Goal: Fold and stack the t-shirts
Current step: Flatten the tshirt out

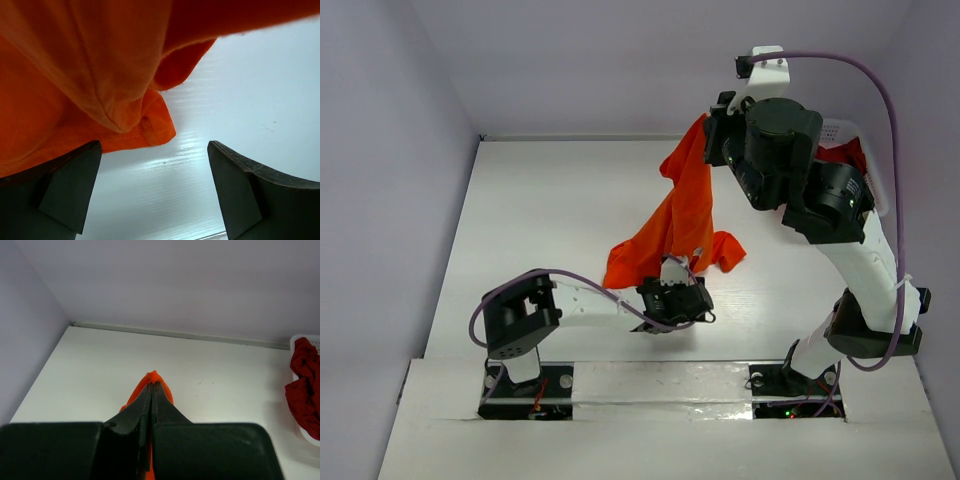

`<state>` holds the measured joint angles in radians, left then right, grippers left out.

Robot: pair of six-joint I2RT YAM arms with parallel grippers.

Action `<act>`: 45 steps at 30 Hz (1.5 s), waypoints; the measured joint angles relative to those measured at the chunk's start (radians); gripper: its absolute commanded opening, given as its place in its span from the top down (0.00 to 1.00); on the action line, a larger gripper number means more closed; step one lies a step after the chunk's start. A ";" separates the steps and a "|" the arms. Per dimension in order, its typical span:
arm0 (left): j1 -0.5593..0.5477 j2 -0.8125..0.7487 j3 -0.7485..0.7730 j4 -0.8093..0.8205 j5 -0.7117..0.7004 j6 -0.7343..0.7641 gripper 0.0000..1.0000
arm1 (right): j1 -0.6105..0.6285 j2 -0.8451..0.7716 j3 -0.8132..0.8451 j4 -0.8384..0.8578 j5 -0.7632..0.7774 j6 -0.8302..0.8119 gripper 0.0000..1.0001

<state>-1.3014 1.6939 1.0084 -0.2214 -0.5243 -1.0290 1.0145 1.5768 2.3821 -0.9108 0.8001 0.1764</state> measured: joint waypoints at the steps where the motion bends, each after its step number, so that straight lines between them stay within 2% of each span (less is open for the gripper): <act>1: 0.000 0.006 0.000 0.002 0.002 0.000 0.16 | 0.000 0.000 -0.001 0.000 0.000 0.000 1.00; 12: 0.000 0.050 0.024 0.012 0.016 0.003 0.21 | 0.000 -0.014 -0.019 0.003 0.000 0.002 1.00; 16: 0.000 0.054 0.039 0.013 0.016 0.006 0.32 | 0.000 -0.019 -0.024 0.005 0.000 0.003 1.00; 19: 0.000 0.072 0.057 0.017 0.019 0.010 0.36 | 0.000 -0.019 -0.024 0.005 0.000 0.003 1.00; 29: 0.000 0.132 0.087 0.020 0.028 0.017 0.35 | 0.000 -0.036 -0.038 0.006 0.000 0.003 1.00; 33: 0.000 0.132 0.087 0.019 0.027 0.016 0.46 | 0.000 -0.041 -0.043 0.007 0.000 0.003 1.00; 36: 0.000 0.132 0.087 0.014 0.028 0.016 0.50 | 0.000 -0.041 -0.043 0.007 0.000 0.003 1.00; 37: 0.000 0.132 0.087 0.014 0.028 0.016 0.55 | 0.000 -0.041 -0.043 0.007 0.000 0.003 1.00; 45: 0.000 0.132 0.087 0.012 0.034 0.013 0.60 | 0.000 -0.042 -0.043 0.007 0.000 0.003 1.00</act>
<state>-1.3014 1.8263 1.0950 -0.2092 -0.4904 -1.0161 1.0145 1.5352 2.3390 -0.9035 0.7998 0.1799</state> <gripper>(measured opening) 0.407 0.009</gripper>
